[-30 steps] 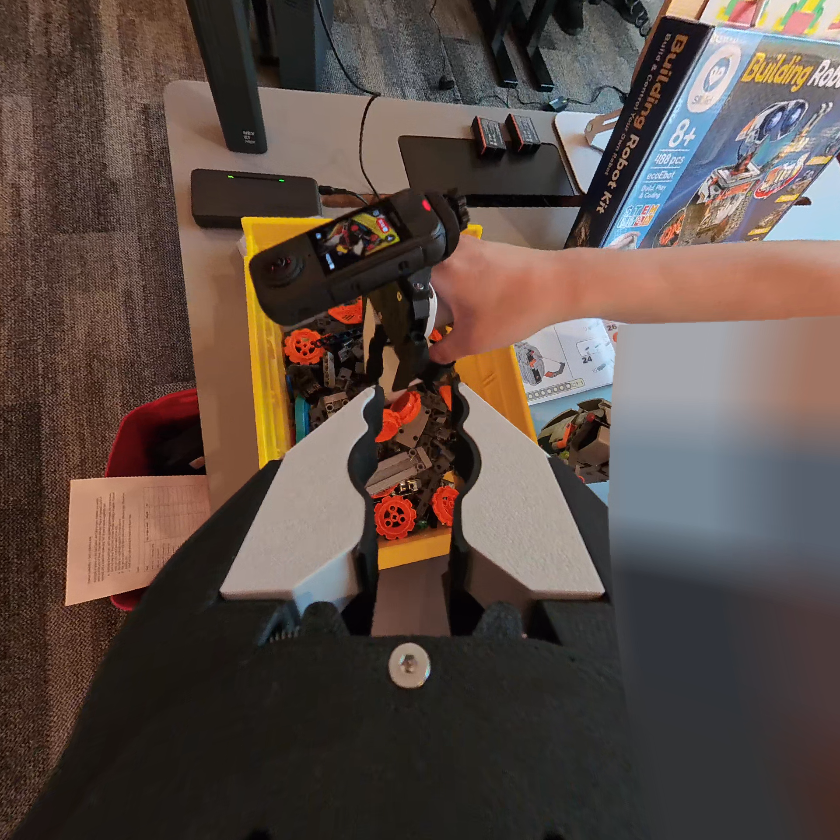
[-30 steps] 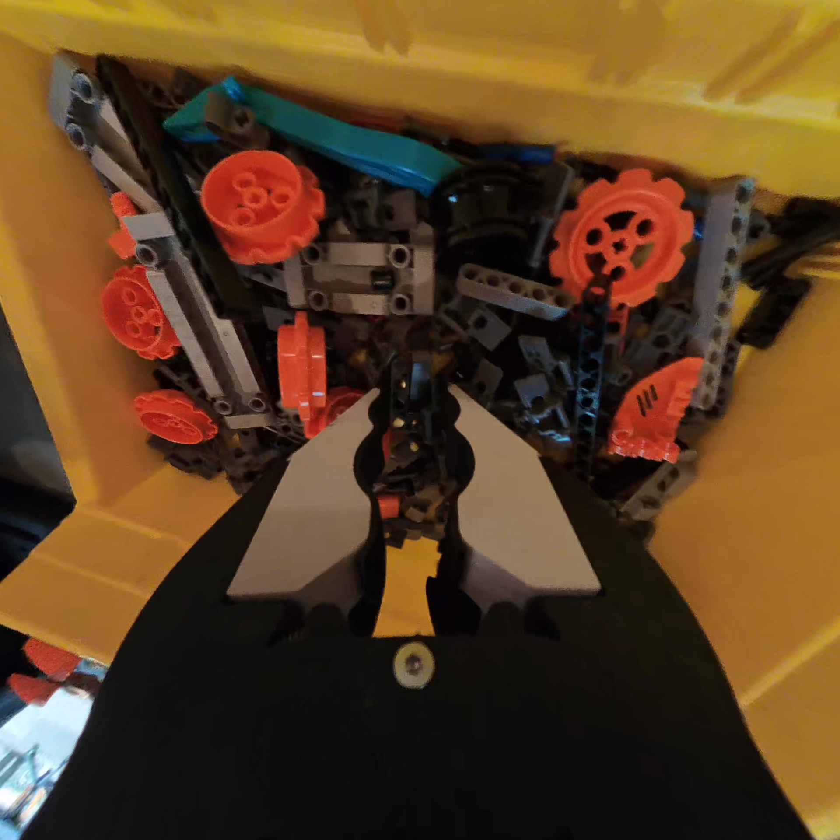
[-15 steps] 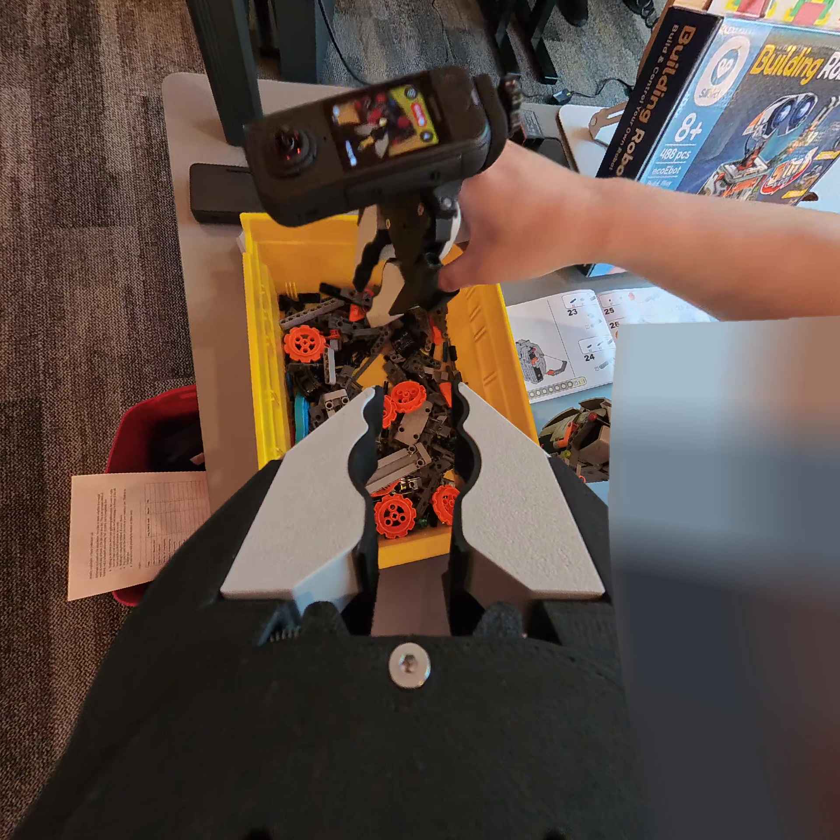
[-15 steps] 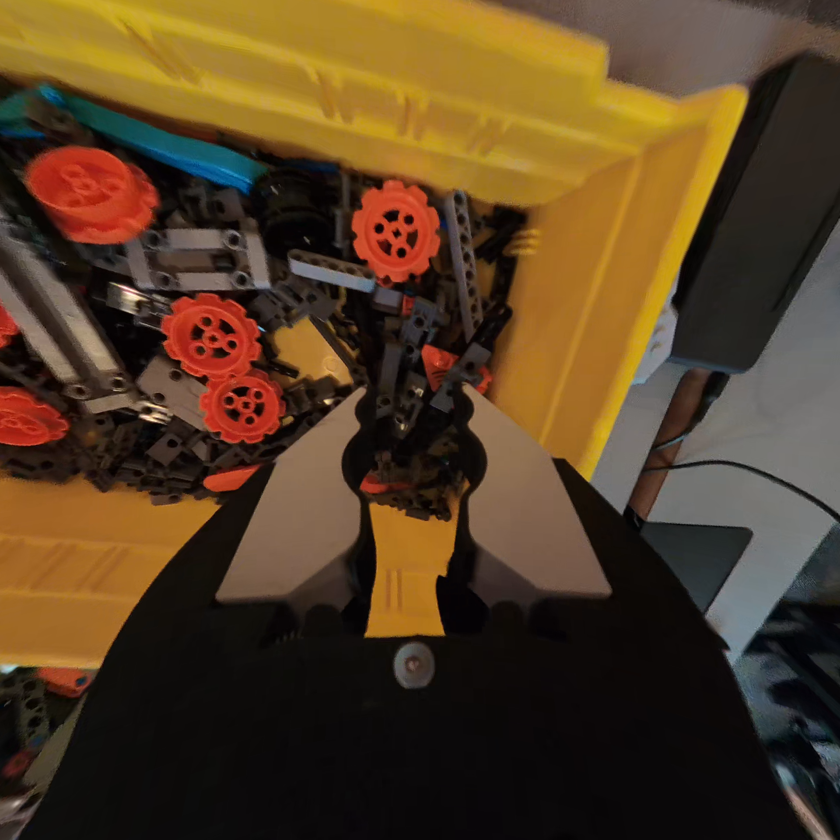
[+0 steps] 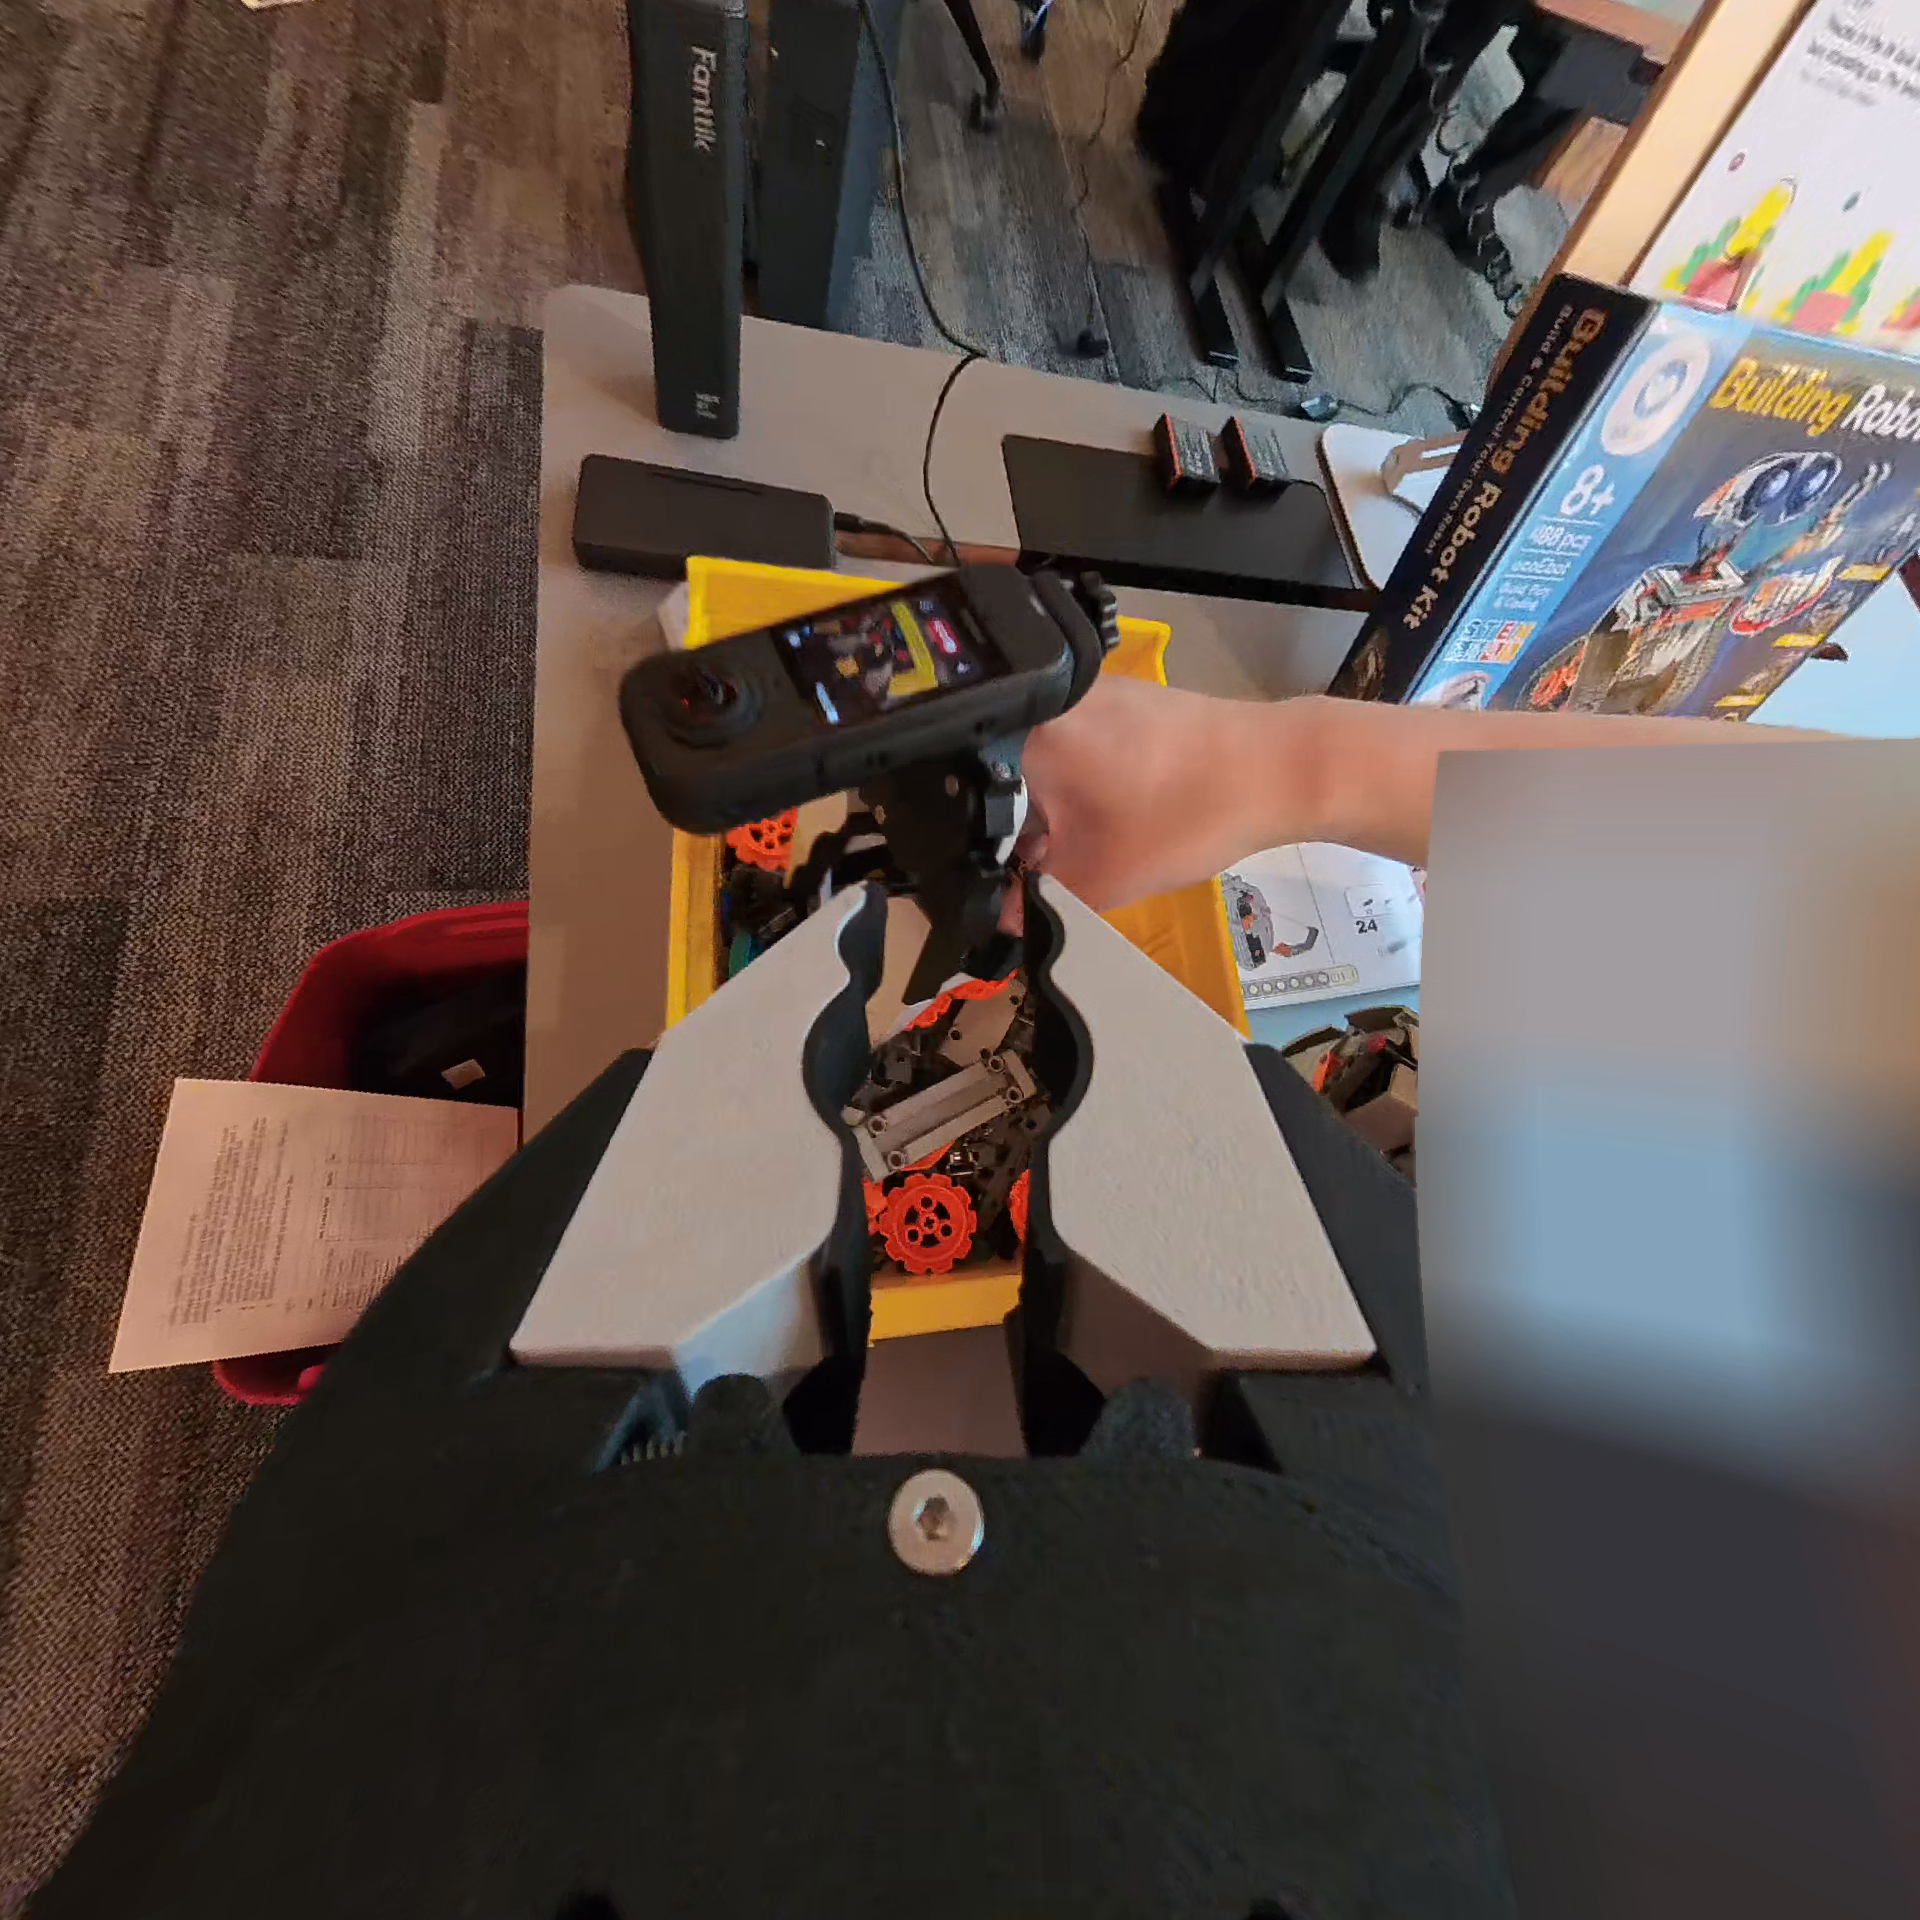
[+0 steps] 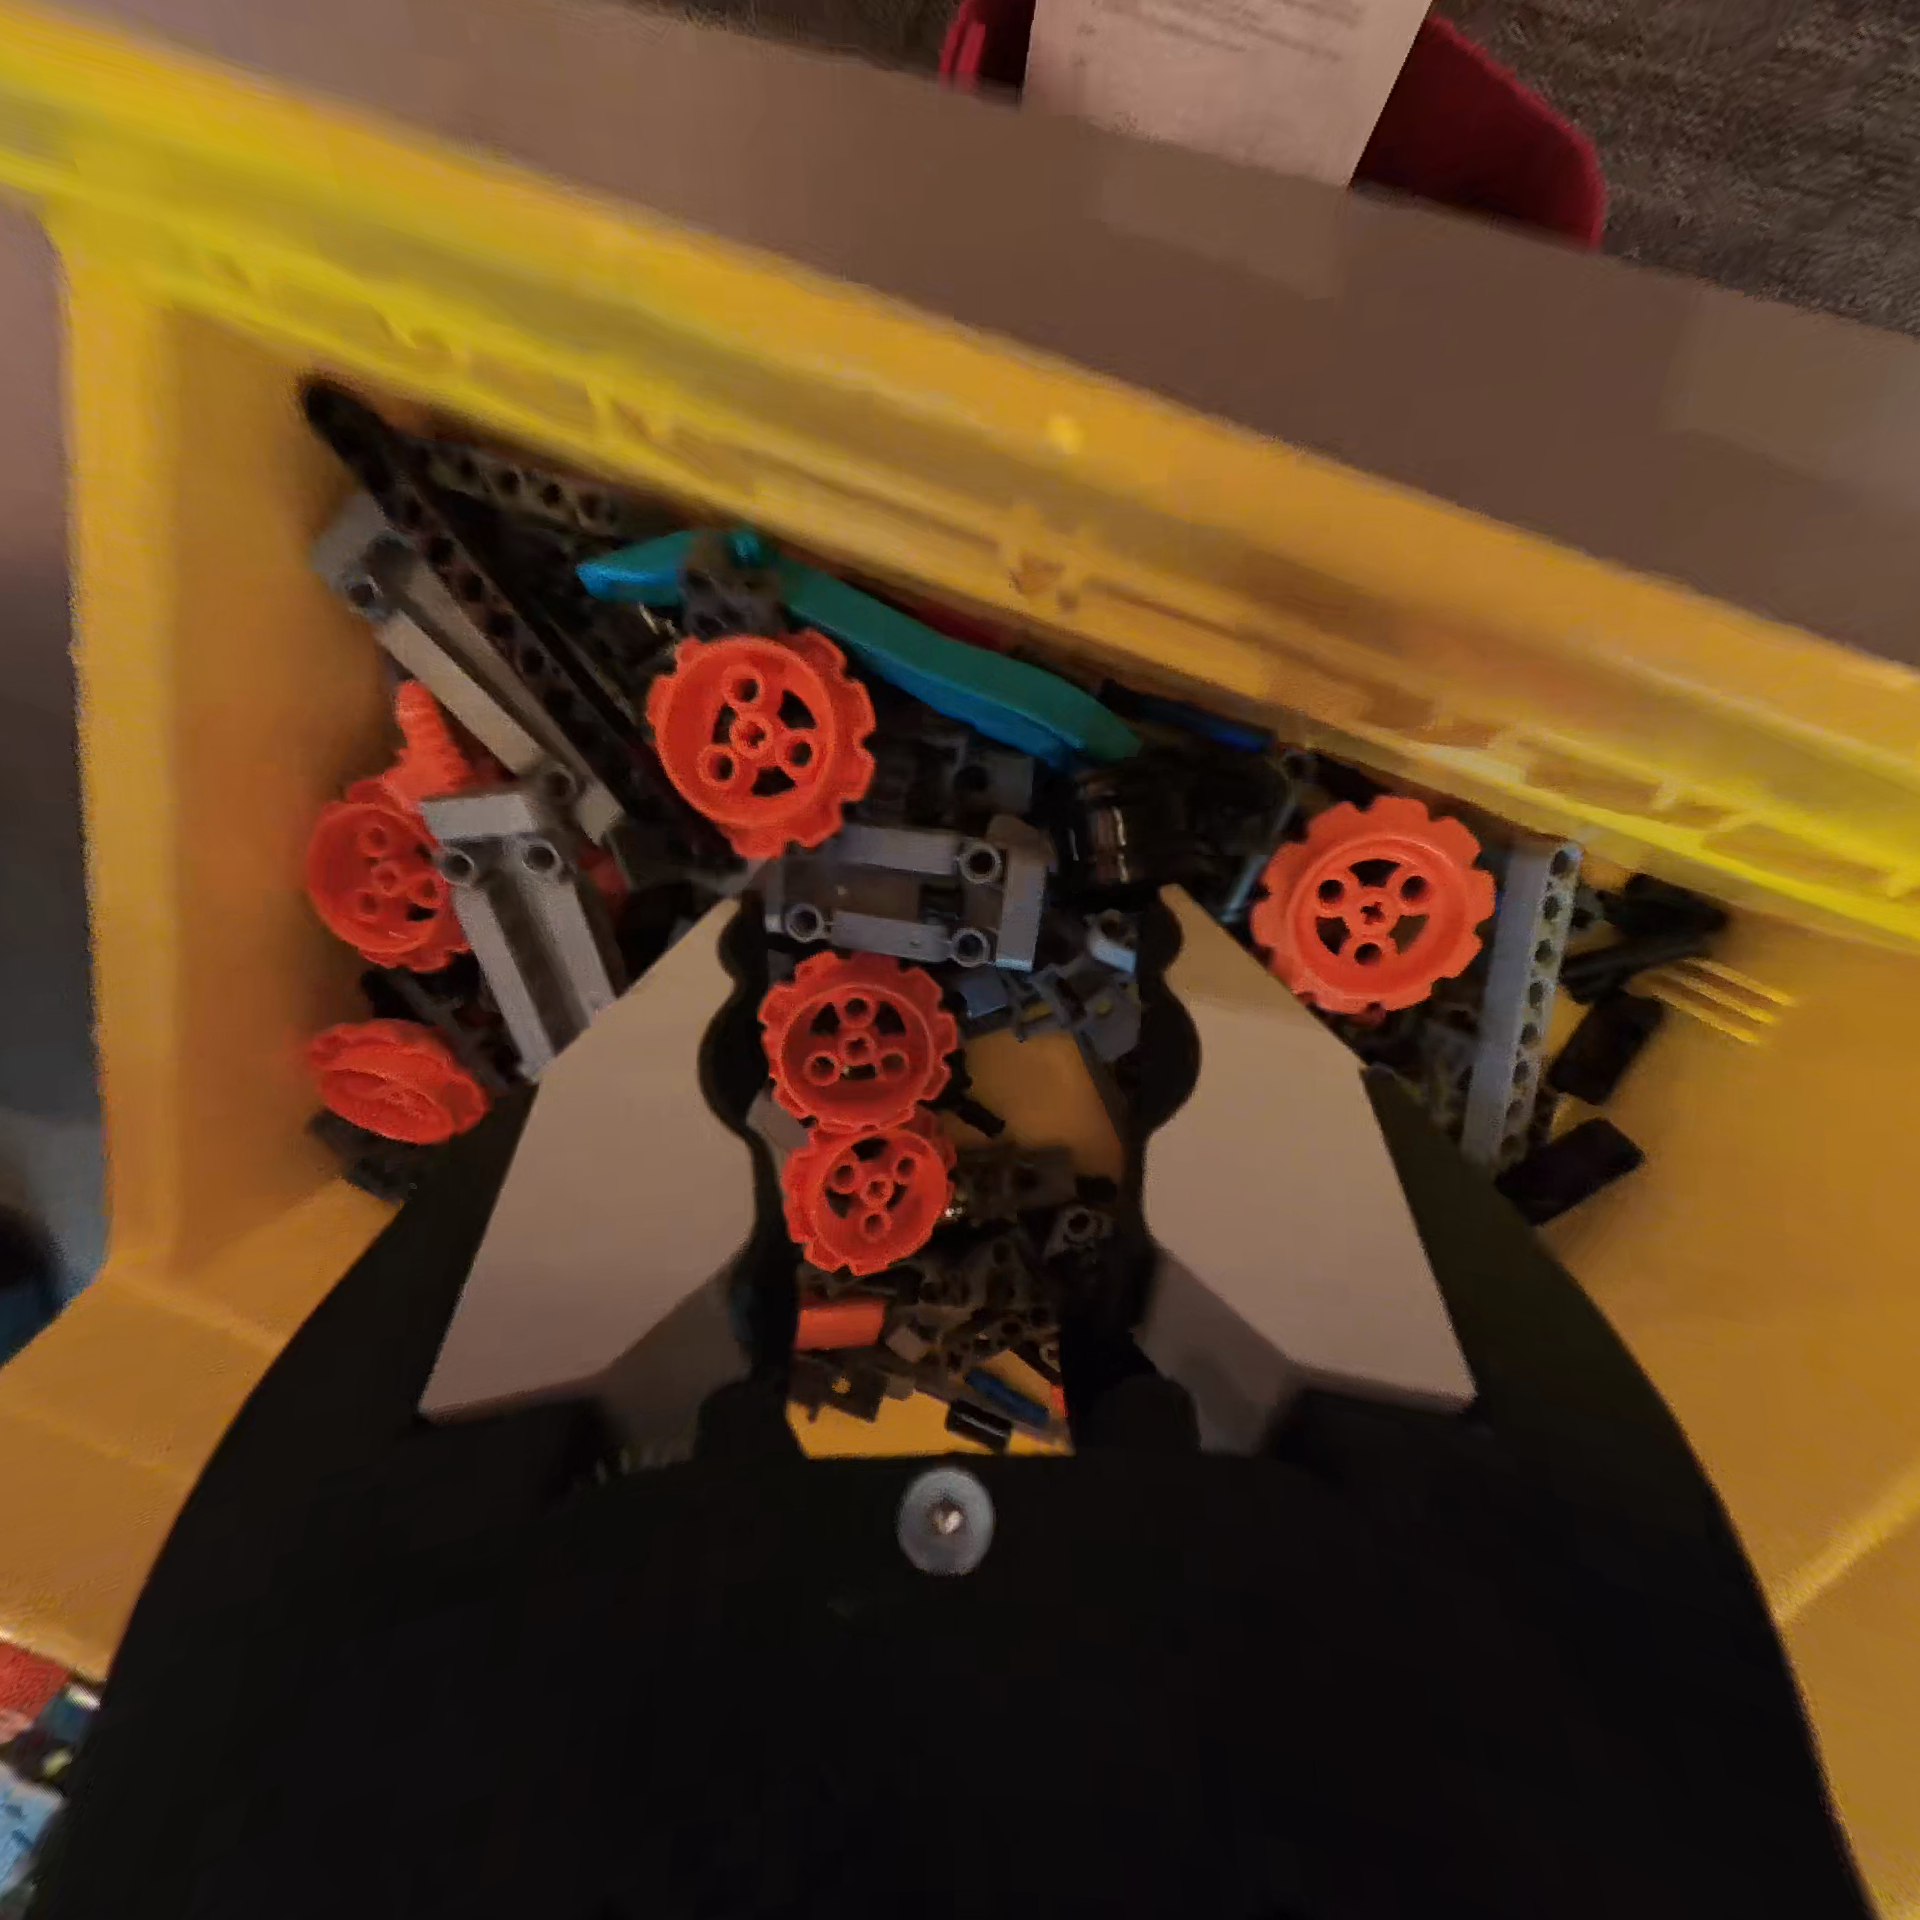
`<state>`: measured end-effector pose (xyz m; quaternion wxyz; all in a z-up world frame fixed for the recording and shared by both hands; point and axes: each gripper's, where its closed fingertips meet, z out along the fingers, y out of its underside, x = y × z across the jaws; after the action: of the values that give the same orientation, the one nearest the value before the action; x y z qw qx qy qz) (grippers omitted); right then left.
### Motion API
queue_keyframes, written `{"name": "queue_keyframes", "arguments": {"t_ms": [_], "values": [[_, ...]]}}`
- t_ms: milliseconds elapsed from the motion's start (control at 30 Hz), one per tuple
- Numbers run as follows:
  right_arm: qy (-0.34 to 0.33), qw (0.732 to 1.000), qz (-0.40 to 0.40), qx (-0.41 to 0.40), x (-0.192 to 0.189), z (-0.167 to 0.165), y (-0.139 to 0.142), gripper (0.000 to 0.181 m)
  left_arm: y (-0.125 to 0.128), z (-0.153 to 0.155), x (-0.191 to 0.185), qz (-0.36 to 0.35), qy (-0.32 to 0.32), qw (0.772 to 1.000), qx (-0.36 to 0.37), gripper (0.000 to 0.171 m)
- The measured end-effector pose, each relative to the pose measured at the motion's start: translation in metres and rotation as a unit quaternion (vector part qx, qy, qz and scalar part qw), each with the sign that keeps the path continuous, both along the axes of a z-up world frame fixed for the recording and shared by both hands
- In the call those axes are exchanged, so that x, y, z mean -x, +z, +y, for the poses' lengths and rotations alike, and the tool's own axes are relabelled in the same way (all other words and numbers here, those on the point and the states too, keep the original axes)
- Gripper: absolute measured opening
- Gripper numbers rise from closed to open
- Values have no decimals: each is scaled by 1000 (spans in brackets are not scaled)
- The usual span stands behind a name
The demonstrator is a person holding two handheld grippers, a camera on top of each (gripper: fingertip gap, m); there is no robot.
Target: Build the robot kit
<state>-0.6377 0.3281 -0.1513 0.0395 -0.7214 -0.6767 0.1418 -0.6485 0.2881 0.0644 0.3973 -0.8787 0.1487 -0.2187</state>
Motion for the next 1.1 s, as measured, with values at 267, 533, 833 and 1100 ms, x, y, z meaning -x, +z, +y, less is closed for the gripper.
{"name": "queue_keyframes", "arguments": {"t_ms": [267,533,833,1100], "values": [[24,999,43,4,4,-9,-1,76,-3,-4,-14,17,-30,999,3,25],[57,998,-3,-32,-14,-13,1,48,-4,-4,-16,24,-31,999,5,25],[14,981,-76,-178,-61,69,8,15,-7,-5,-10,15,-30,999,12,26],[15,990,51,-128,-29,50,39,41,-7,-4,-9,15,-27,999,14,26]]}}
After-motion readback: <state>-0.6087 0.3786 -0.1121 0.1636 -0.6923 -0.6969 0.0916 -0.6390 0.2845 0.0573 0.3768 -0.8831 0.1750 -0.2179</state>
